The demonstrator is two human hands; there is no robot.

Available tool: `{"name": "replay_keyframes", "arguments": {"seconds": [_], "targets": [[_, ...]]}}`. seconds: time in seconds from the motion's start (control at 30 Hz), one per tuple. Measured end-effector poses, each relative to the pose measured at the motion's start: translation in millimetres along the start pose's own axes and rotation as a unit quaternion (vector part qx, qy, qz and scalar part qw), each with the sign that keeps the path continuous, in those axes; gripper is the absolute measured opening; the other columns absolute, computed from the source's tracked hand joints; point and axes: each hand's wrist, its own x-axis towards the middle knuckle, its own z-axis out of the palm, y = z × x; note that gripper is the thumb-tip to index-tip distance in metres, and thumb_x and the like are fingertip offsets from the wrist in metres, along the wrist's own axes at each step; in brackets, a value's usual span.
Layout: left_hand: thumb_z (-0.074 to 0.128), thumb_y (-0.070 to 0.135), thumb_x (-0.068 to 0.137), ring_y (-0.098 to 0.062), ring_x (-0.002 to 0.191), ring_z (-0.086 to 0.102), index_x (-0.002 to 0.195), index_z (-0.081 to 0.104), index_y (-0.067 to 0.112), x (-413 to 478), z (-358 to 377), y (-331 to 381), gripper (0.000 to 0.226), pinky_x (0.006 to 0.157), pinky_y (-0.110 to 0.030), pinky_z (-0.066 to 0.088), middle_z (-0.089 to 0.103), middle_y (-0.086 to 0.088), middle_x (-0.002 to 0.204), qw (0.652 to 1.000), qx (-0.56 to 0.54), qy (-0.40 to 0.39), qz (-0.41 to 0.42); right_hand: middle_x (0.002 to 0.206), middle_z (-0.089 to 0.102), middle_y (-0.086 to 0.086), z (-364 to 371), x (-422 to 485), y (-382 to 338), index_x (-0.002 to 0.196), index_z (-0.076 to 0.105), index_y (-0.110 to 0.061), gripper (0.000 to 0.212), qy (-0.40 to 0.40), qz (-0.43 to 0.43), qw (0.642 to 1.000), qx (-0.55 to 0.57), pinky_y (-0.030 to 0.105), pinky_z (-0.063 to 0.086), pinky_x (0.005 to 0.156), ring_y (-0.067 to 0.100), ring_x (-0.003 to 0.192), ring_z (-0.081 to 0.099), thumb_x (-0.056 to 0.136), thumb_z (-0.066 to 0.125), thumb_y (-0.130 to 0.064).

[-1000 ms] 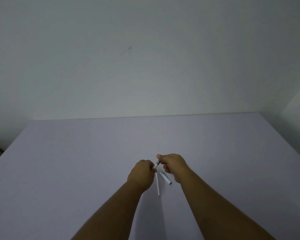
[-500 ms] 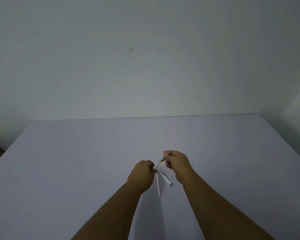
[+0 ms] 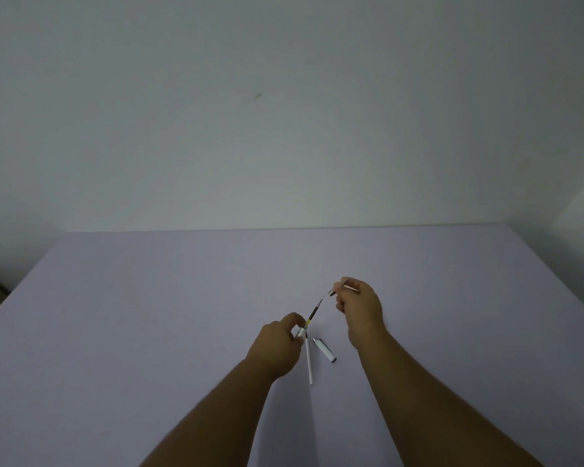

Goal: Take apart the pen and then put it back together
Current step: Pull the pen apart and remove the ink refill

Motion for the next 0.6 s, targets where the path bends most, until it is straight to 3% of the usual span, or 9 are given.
{"name": "replay_keyframes", "arguments": {"seconds": [0.07,0.13,0.2,0.27,0.33,0.47,0.6], "targets": [[0.049,0.02,0.092,-0.014,0.057,0.048,0.109,0.054,0.024,0.3,1.6,-5.9,0.019,0.062,-0.03,0.048,0.058,-0.003,0.076,1.0,-0.015,-0.002,-0.012,0.072,0.06,0.003,-4.8,5.1,2.5,0.092,0.065,-0.011,0.009,0.013,0.001,1.0,-0.021,0.029,0.052,0.068,0.013,0.062,0.054,0.084,0.064,-0.012],[0.05,0.021,0.091,-0.014,0.055,0.048,0.109,0.054,0.024,1.5,5.0,-10.9,0.019,0.062,-0.032,0.051,0.057,-0.002,0.071,0.999,-0.031,-0.005,-0.029,0.066,0.06,0.007,-9.2,8.2,11.6,0.077,0.066,-0.012,0.008,-0.015,0.004,0.991,-0.135,0.031,0.047,0.061,0.018,0.059,0.053,0.083,0.062,-0.011],[0.051,0.022,0.091,-0.015,0.056,0.05,0.108,0.054,0.024,4.1,10.0,-14.7,0.018,0.067,-0.036,0.056,0.056,-0.001,0.069,0.998,-0.044,-0.008,-0.043,0.069,0.063,0.013,-11.8,10.7,26.2,0.07,0.067,-0.009,0.014,-0.062,0.009,0.964,-0.258,0.033,0.046,0.064,0.024,0.062,0.055,0.082,0.059,-0.009],[0.052,0.022,0.091,-0.015,0.055,0.052,0.106,0.054,0.025,6.6,15.2,-17.6,0.016,0.068,-0.039,0.059,0.055,0.001,0.065,0.997,-0.05,-0.012,-0.05,0.08,0.068,0.017,-14.3,13.3,43.0,0.083,0.07,-0.002,0.014,-0.089,-0.006,0.922,-0.376,0.033,0.05,0.072,0.029,0.073,0.062,0.082,0.058,-0.01],[0.053,0.021,0.09,-0.015,0.055,0.051,0.104,0.055,0.025,8.8,19.9,-20.6,0.015,0.068,-0.041,0.06,0.053,0.004,0.061,0.997,-0.059,-0.015,-0.052,0.101,0.071,0.015,-16.6,15.6,57.3,0.098,0.07,-0.002,0.02,-0.087,-0.027,0.885,-0.457,0.03,0.05,0.083,0.029,0.096,0.065,0.084,0.058,-0.01],[0.054,0.019,0.088,-0.016,0.056,0.05,0.102,0.057,0.024,13.1,27.7,-26.7,0.015,0.072,-0.043,0.059,0.052,0.005,0.058,0.997,-0.06,-0.021,-0.053,0.102,0.073,0.014,-15.7,17.7,70.5,0.095,0.07,-0.002,0.021,-0.093,-0.027,0.844,-0.528,0.027,0.051,0.08,0.027,0.099,0.066,0.088,0.055,-0.015],[0.055,0.02,0.089,-0.012,0.054,0.049,0.103,0.057,0.024,16.1,32.4,-30.9,0.015,0.07,-0.04,0.059,0.051,0.004,0.058,0.996,-0.065,-0.023,-0.063,0.097,0.073,0.016,-9.7,17.7,78.5,0.079,0.068,-0.006,0.017,-0.121,-0.023,0.828,-0.547,0.029,0.052,0.079,0.028,0.093,0.067,0.086,0.056,-0.016]]}}
